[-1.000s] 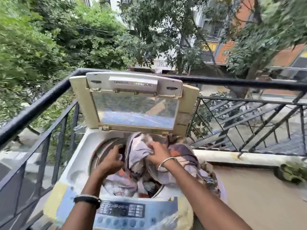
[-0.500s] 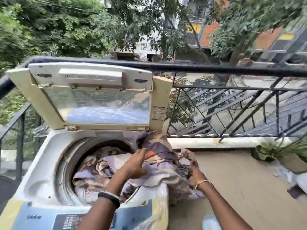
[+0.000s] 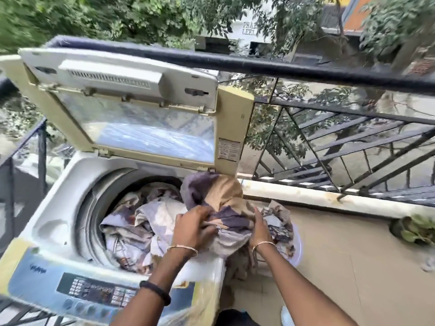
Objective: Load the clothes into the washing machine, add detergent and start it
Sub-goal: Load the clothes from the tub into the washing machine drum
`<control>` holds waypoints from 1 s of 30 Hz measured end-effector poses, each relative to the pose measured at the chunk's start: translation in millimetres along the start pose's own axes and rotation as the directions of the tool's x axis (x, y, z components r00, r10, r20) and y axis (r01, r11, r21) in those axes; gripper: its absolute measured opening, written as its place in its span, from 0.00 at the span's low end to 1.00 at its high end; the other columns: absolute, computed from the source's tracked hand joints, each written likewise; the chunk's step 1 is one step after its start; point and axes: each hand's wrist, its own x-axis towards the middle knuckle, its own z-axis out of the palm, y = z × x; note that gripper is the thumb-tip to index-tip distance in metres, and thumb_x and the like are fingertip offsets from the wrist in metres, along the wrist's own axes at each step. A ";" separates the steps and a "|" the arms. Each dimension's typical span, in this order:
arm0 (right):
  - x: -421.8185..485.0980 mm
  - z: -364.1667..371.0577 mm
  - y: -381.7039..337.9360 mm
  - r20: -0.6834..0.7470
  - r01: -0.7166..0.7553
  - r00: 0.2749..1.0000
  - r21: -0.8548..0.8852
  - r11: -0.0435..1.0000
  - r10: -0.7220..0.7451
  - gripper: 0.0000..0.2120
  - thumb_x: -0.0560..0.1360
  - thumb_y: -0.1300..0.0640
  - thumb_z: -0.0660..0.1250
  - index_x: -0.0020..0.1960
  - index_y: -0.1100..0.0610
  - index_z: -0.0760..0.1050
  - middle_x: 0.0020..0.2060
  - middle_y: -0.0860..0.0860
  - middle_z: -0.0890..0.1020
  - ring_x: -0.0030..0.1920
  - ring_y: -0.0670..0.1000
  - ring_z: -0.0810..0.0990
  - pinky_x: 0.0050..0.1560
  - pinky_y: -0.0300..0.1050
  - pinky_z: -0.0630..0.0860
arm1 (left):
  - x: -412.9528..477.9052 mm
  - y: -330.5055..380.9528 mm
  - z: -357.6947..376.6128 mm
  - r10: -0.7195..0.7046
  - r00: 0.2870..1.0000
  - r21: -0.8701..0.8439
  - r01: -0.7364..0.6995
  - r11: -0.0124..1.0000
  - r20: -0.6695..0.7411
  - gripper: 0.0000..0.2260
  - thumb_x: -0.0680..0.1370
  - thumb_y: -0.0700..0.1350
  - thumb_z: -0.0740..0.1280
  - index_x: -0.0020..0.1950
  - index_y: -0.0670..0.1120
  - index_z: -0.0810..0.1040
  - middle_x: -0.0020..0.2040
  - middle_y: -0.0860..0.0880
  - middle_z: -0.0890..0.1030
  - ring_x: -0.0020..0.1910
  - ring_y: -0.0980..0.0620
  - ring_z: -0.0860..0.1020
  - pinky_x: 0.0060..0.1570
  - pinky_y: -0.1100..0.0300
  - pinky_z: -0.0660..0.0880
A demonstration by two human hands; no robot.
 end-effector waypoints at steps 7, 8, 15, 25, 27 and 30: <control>14.0 5.3 -6.6 0.069 0.064 0.996 -0.061 0.996 -0.060 0.20 0.74 0.60 0.62 0.64 0.48 0.74 0.60 0.57 0.81 0.60 0.55 0.79 0.56 0.44 0.72 | -3.4 14.3 -47.8 0.112 0.969 -0.208 -0.158 0.965 -0.220 0.10 0.66 0.52 0.65 0.46 0.57 0.71 0.36 0.55 0.70 0.38 0.56 0.71 0.35 0.67 0.61; 9.4 4.5 -9.5 0.049 0.084 0.996 -0.080 0.993 -0.080 0.23 0.71 0.63 0.62 0.64 0.51 0.76 0.57 0.58 0.82 0.59 0.57 0.80 0.55 0.45 0.73 | -2.5 13.0 -57.3 0.124 0.964 -0.204 -0.174 0.963 -0.237 0.09 0.66 0.52 0.66 0.46 0.56 0.72 0.35 0.56 0.70 0.38 0.56 0.71 0.36 0.70 0.62; -41.4 -41.3 -64.4 -0.415 0.117 0.908 0.122 0.986 -0.056 0.11 0.65 0.55 0.60 0.45 0.55 0.75 0.36 0.55 0.83 0.41 0.63 0.81 0.37 0.51 0.77 | -5.4 -22.6 -137.2 -0.026 0.919 -0.234 -0.072 0.970 -0.392 0.19 0.65 0.57 0.63 0.42 0.44 0.81 0.39 0.46 0.83 0.40 0.47 0.80 0.43 0.52 0.76; -151.2 -102.6 -264.2 -0.637 0.451 0.626 -0.174 0.875 -0.449 0.13 0.67 0.54 0.65 0.50 0.50 0.79 0.38 0.57 0.84 0.42 0.63 0.81 0.34 0.44 0.64 | -32.3 -78.2 -191.0 0.224 0.973 -0.261 -0.232 0.937 -0.062 0.50 0.62 0.57 0.77 0.77 0.55 0.53 0.73 0.52 0.63 0.74 0.51 0.63 0.71 0.58 0.62; -169.4 -84.5 -300.1 -0.597 0.521 0.597 -0.219 0.825 -0.536 0.15 0.65 0.53 0.66 0.52 0.47 0.80 0.39 0.56 0.84 0.43 0.63 0.81 0.35 0.45 0.68 | -41.9 -75.2 -203.2 0.276 0.948 -0.317 -0.314 0.895 -0.160 0.56 0.58 0.64 0.78 0.78 0.58 0.49 0.75 0.59 0.57 0.76 0.55 0.59 0.72 0.57 0.59; -181.4 -48.8 -330.6 -0.519 0.536 0.664 -0.170 0.827 -0.538 0.17 0.63 0.57 0.68 0.51 0.46 0.79 0.43 0.55 0.84 0.45 0.62 0.81 0.36 0.42 0.65 | -46.6 -71.2 -217.9 0.368 0.888 -0.262 -0.438 0.860 -0.277 0.55 0.58 0.62 0.79 0.78 0.54 0.54 0.75 0.57 0.62 0.74 0.59 0.63 0.71 0.64 0.61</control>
